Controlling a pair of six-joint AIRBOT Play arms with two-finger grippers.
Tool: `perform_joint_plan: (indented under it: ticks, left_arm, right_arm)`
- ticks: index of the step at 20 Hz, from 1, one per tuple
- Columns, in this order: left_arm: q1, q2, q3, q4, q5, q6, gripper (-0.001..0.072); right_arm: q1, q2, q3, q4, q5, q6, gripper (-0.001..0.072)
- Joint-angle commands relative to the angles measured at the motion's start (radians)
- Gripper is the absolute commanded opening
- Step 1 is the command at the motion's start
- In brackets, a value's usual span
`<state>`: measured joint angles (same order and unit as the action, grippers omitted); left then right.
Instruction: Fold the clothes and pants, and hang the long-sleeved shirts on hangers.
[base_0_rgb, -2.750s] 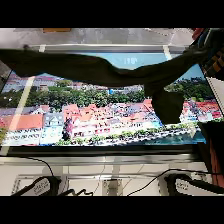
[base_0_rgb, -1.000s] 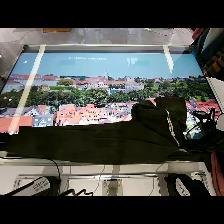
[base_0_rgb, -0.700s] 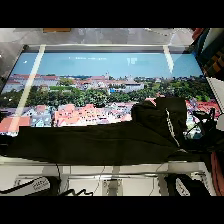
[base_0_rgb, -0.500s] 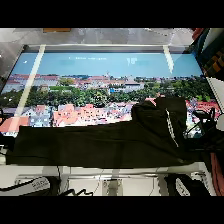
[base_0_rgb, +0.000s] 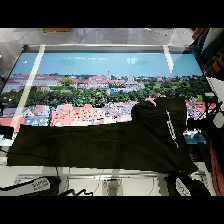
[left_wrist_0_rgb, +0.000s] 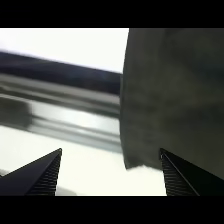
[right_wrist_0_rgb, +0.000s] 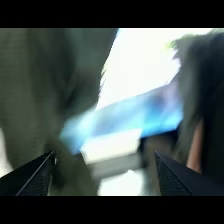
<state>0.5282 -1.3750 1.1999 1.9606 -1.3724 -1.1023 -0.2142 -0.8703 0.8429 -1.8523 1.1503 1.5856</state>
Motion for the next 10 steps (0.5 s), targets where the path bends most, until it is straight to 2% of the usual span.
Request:
perform_joint_plan:
  ticks: [1,2,3,5,6,8,9,10]
  left_arm:
    - [-0.080,0.000,0.091,-0.010,0.086,-0.044,0.0699]
    - [-0.106,0.000,0.100,-0.009,0.105,-0.043,0.0699]
    - [-0.130,-0.001,0.101,-0.009,0.119,-0.043,0.0699]
    - [-0.167,-0.001,0.101,-0.009,0.145,-0.043,0.0699]
    - [-0.178,-0.001,0.101,-0.009,0.158,-0.043,0.0699]
    - [-0.188,-0.001,0.101,-0.009,0.175,-0.043,0.0699]
    - [-0.188,-0.001,0.101,-0.009,0.178,-0.043,0.0699]
    - [-0.188,-0.001,0.101,-0.009,0.180,-0.043,0.0699]
  right_arm:
    - [-0.079,-0.192,0.059,-0.061,-0.199,0.158,0.0668]
    - [-0.114,-0.260,0.093,-0.031,-0.218,0.200,0.0663]
    - [-0.154,-0.327,0.140,0.037,-0.243,0.236,0.0605]
    - [-0.243,-0.437,0.246,0.270,-0.286,0.225,0.0590]
    - [-0.288,-0.488,0.303,0.410,-0.289,0.169,0.0590]
    - [-0.381,-0.581,0.414,0.717,-0.226,-0.027,0.0491]
    - [-0.420,-0.622,0.459,0.832,-0.176,-0.121,0.0460]
    - [-0.446,-0.652,0.488,0.870,-0.142,-0.176,0.0460]
